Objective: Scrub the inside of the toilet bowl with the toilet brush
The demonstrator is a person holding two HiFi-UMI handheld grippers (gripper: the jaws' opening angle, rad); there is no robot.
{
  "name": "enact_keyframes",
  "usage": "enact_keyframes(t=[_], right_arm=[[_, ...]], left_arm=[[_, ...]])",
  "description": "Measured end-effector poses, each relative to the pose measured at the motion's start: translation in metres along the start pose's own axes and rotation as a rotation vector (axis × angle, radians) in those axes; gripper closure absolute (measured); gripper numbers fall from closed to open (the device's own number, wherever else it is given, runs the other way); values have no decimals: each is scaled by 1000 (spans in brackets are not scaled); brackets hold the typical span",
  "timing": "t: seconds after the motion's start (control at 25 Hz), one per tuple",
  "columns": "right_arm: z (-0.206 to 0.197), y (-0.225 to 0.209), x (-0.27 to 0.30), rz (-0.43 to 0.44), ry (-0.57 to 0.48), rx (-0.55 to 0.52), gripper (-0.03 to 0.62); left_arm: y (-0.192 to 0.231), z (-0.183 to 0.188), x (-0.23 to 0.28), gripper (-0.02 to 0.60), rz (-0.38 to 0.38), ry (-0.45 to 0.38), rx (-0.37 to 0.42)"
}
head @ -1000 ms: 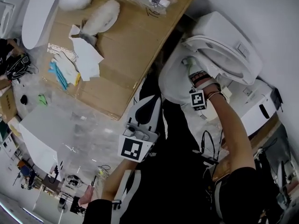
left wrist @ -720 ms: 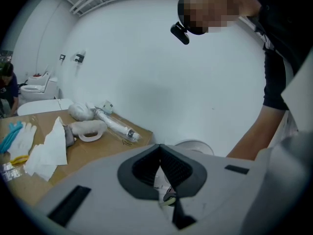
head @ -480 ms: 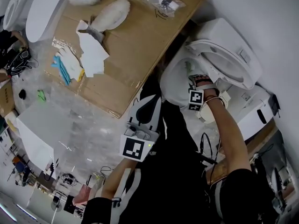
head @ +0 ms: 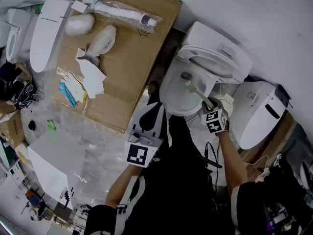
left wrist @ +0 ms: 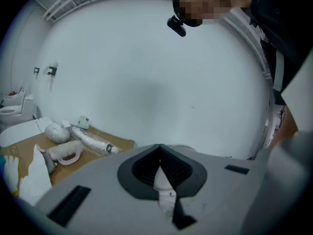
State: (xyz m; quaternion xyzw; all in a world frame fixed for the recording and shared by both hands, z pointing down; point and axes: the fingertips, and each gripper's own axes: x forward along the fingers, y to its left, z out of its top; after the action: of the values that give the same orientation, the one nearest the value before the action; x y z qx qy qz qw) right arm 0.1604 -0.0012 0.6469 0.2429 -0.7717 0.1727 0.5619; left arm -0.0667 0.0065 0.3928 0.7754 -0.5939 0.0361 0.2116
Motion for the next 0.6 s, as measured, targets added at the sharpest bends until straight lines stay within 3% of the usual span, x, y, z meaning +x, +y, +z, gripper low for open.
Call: enact_keyframes(t=[0.28,0.6], right_arm=[[-4,-10,-116,-27,-182,289,473],[27,-6,-246,-78,-449,375,473]], left_arm=[[-47,35,4,574,-65,-47,44],[-85,63,0,574,-122,-62,89]])
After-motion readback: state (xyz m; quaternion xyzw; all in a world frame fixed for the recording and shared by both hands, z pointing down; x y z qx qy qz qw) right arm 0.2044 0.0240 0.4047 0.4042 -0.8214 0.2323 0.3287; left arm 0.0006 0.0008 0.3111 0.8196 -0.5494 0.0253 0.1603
